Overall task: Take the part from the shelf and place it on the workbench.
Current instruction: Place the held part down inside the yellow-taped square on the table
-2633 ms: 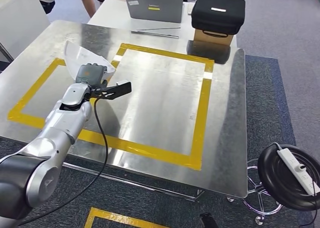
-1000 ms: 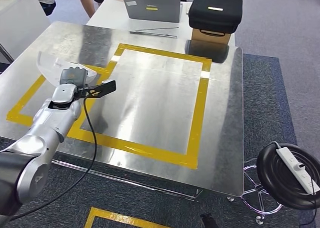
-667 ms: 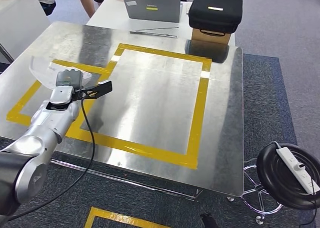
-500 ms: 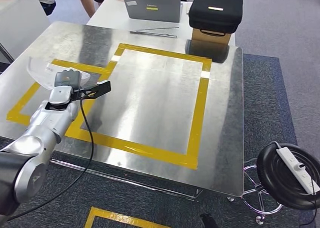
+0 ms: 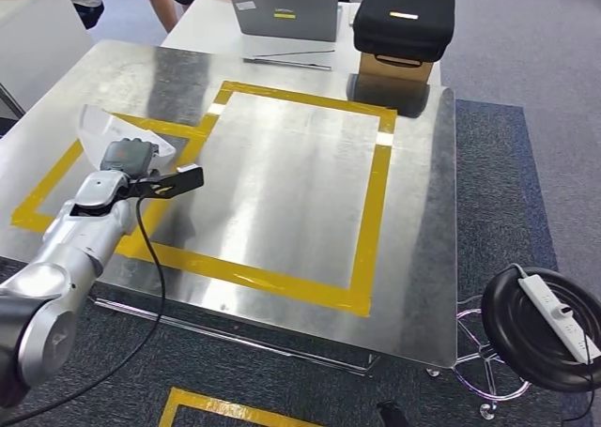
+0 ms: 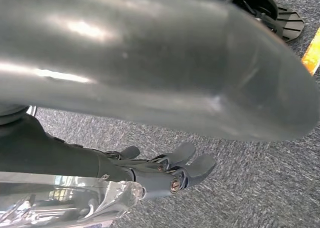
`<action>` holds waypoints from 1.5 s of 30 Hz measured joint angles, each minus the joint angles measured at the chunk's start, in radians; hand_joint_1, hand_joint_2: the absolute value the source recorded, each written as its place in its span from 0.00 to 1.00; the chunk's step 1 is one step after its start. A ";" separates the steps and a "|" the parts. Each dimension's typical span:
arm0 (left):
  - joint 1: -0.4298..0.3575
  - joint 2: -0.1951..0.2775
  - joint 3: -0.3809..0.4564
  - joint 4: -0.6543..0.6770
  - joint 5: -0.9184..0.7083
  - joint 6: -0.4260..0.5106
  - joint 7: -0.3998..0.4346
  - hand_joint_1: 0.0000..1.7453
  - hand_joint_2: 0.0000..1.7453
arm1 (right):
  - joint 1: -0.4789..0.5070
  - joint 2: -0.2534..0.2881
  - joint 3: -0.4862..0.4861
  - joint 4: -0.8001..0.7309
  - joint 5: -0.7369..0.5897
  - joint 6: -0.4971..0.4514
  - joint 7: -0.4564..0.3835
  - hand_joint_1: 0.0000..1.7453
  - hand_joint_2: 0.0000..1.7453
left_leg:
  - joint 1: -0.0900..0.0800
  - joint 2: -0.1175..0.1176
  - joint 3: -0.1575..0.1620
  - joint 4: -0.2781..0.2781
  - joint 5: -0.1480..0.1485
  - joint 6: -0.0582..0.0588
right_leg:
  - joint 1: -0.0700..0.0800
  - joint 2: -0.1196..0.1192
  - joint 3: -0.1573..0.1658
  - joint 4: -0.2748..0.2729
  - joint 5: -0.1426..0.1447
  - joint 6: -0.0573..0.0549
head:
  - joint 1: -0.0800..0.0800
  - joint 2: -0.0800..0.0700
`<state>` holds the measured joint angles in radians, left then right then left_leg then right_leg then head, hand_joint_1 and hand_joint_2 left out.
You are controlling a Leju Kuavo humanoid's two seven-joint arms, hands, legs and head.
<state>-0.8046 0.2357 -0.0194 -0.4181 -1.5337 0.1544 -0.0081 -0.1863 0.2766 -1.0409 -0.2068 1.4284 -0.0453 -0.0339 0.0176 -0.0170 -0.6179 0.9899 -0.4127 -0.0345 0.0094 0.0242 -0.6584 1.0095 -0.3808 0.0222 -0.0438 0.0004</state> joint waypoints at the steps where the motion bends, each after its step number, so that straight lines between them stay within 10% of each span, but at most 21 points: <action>1: 0.004 0.004 0.006 0.000 0.000 0.003 -0.005 1.00 1.00 | 0.001 0.000 0.000 0.000 -0.001 0.000 -0.001 0.00 0.00 | 0.000 0.000 0.000 0.000 0.000 0.000 | 0.000 0.000 0.000 0.000 0.000 0.000 | 0.000 0.000; 45: 0.037 0.037 0.074 0.000 -0.036 0.034 -0.006 1.00 1.00 | 0.001 0.000 0.000 0.000 -0.009 -0.007 -0.012 0.00 0.00 | 0.000 0.000 0.000 0.000 0.000 0.000 | 0.000 0.000 -0.001 0.001 0.000 0.000 | 0.000 0.000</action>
<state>-0.7679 0.2724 0.0547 -0.4181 -1.5694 0.1889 -0.0139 -0.1857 0.2762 -1.0407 -0.2068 1.4191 -0.0522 -0.0462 0.0176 -0.0166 -0.6179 0.9898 -0.4127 -0.0348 0.0095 0.0245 -0.6593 1.0104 -0.3808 0.0217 -0.0437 0.0004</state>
